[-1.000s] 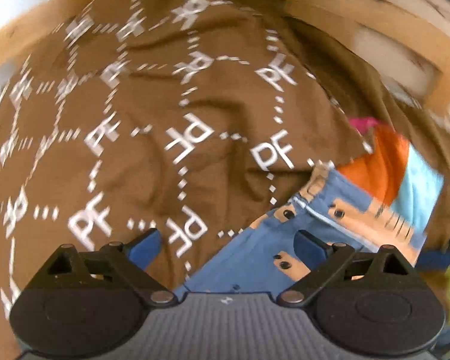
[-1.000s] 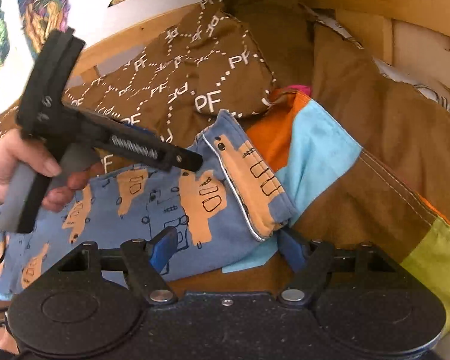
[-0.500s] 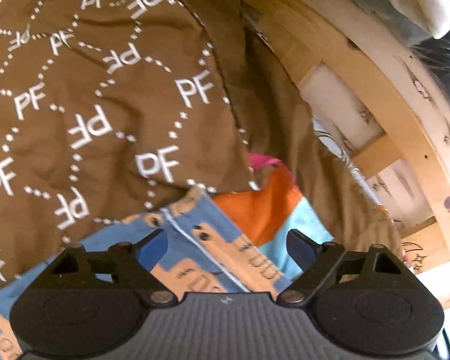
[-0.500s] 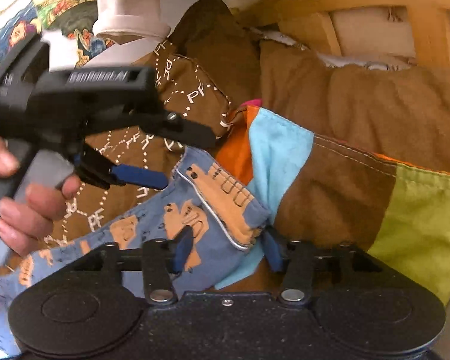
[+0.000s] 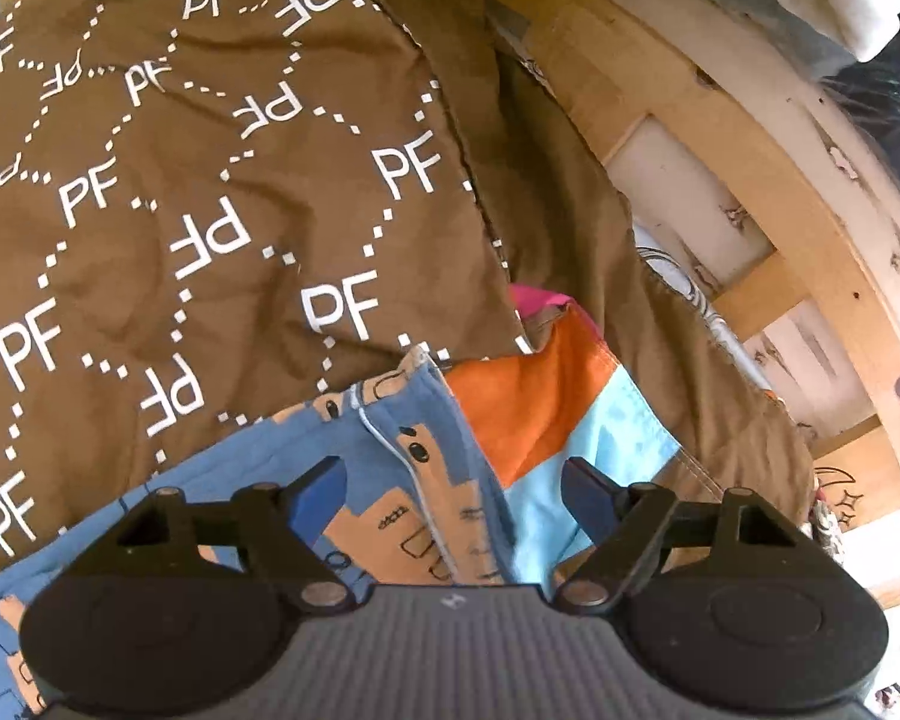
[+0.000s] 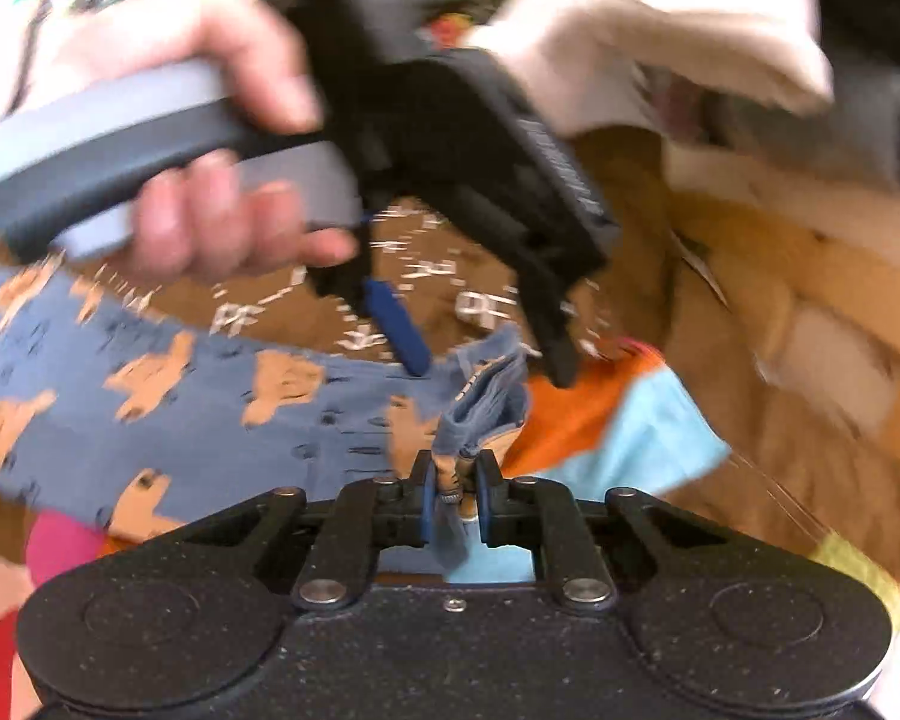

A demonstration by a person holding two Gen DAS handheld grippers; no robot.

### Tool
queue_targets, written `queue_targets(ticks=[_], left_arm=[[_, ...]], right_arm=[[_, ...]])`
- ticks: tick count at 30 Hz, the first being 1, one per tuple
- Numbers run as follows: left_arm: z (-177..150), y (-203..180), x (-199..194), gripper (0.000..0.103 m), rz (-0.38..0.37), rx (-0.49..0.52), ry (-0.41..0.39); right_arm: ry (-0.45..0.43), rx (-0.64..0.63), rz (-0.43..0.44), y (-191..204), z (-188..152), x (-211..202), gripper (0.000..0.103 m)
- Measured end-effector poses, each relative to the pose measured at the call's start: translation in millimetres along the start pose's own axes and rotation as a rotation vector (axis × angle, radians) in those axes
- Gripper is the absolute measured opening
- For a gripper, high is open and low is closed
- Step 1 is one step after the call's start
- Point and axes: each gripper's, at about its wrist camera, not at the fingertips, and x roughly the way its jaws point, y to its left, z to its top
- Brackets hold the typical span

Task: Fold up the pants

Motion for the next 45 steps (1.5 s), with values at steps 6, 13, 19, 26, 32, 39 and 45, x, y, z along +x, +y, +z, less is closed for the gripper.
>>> queue_targets(ticks=[6,13,19,26,32,39,45], left_arm=[[-4,8,4,0.066,-0.008,-0.025,0.018],[-12,14,12,0.019,0.023,-0.037,0.01],[-12,21,9,0.015,-0.011,-0.086,0.01],[-16,37,-13,0.014,-0.049,-0.136,-0.003],[-24,53,-43,0.013,-0.059,-0.169,-0.026],[-32,68,-39,0.017,-0.031,-0.199,-0.017],[-36,79,-29,0.069,-0.071,-0.258,-0.054]], right_arm=[[0.003,-0.103,0.013,15,-2,3,0.014],[0.008,-0.139,0.004,22,-4,2,0.024],[0.016,-0.121,-0.008,17,-2,5,0.058],[-0.005,-0.107,0.019,15,6,6,0.059],[-0.042,-0.13,0.067,26,17,1,0.035],[-0.002,-0.146,0.048,38,17,4,0.029],[0.042,-0.149,0.047,36,2,7,0.07]])
